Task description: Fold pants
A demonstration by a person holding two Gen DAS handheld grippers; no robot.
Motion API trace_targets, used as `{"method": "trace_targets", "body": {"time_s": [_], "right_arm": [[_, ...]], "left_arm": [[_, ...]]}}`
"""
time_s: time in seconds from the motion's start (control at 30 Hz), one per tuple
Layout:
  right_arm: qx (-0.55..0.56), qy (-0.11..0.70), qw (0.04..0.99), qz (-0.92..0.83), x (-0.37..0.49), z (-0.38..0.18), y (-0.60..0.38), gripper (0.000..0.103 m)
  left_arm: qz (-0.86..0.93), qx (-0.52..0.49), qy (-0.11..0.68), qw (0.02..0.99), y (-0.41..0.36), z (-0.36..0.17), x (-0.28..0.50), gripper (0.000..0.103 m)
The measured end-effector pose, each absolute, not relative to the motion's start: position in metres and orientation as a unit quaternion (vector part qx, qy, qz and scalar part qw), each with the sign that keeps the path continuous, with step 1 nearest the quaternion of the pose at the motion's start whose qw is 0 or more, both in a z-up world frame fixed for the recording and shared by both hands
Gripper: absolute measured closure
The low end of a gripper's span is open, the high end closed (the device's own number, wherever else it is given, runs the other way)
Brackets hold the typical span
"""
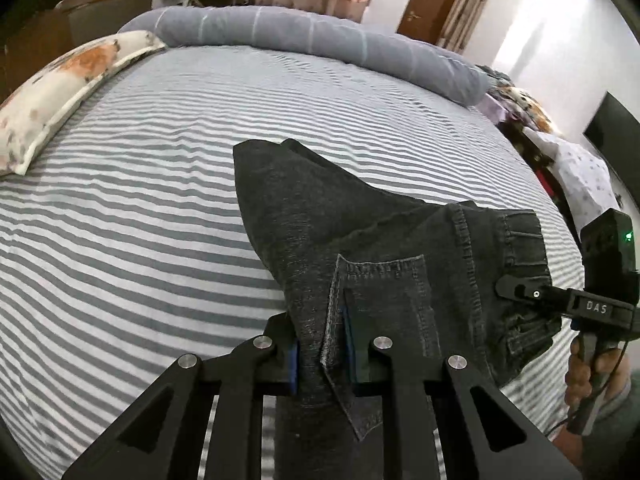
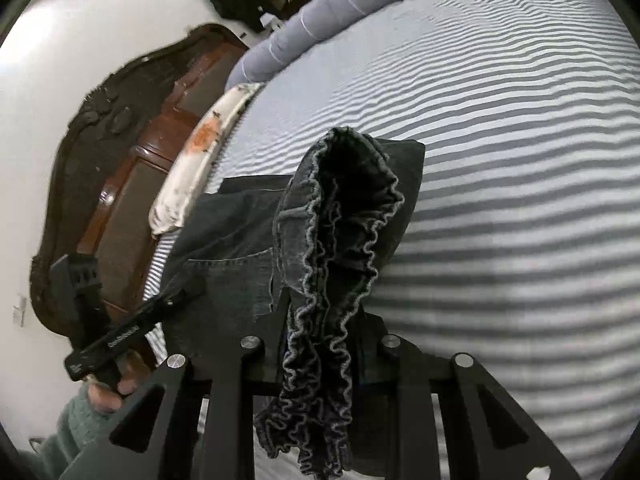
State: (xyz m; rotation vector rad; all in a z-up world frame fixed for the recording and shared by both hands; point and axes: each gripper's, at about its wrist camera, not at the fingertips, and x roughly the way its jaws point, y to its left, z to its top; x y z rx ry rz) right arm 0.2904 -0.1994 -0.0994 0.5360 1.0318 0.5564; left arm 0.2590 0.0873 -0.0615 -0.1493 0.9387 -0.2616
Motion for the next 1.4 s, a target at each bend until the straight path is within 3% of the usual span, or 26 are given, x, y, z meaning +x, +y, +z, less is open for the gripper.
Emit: {"method": "trace_targets", "body": {"time_s": [0.2, 0.3, 0.33, 0.37, 0.43, 0.47, 0.63, 0.9, 1.13, 1.23, 1.4], "right_arm": [[0.217, 0.502, 0.801, 0.242, 0.314, -0.123, -0.19, 0.075], [0.191, 0.502, 0.815, 0.216, 0.31, -0.131, -0.194, 0.056], [0.184, 0.497, 0.821, 0.212, 0.308, -0.131, -0.195, 0.053], [0.179, 0.492, 0.826, 0.211, 0.305, -0.13, -0.196, 0.051], [0.167, 0.486, 0.835, 0.195, 0.297, -0.129, -0.199, 0.037], [0.161, 0.482, 0.84, 0.191, 0.291, -0.129, -0.201, 0.037], [0.155, 0.468, 0.854, 0.163, 0.273, -0.13, -0.213, 0.034], [0.099, 0.428, 0.892, 0.109, 0.239, -0.094, -0.195, 0.033], [0.049, 0.406, 0.908, 0.089, 0.192, -0.07, -0.161, 0.009], [0.041, 0.412, 0.905, 0.093, 0.178, -0.067, -0.145, 0.003], [0.015, 0.414, 0.906, 0.088, 0.154, -0.067, -0.128, 0.003]], "left_arm": [[-0.107, -0.07, 0.471, 0.873, 0.103, -0.096, 0.278, 0.085], [-0.106, -0.068, 0.483, 0.866, 0.107, -0.11, 0.28, 0.071], [-0.106, -0.07, 0.482, 0.867, 0.109, -0.112, 0.278, 0.068], [-0.103, -0.071, 0.479, 0.869, 0.11, -0.113, 0.274, 0.059], [-0.091, -0.06, 0.476, 0.873, 0.111, -0.114, 0.267, 0.047], [-0.088, -0.056, 0.474, 0.874, 0.113, -0.115, 0.263, 0.043], [-0.078, -0.043, 0.464, 0.881, 0.114, -0.118, 0.242, 0.036], [-0.014, 0.009, 0.459, 0.888, 0.094, -0.094, 0.208, 0.034], [0.006, 0.025, 0.444, 0.896, 0.079, -0.078, 0.163, 0.023], [0.011, 0.024, 0.442, 0.896, 0.076, -0.072, 0.147, 0.02], [0.034, 0.039, 0.429, 0.902, 0.072, -0.062, 0.128, 0.019]]}}
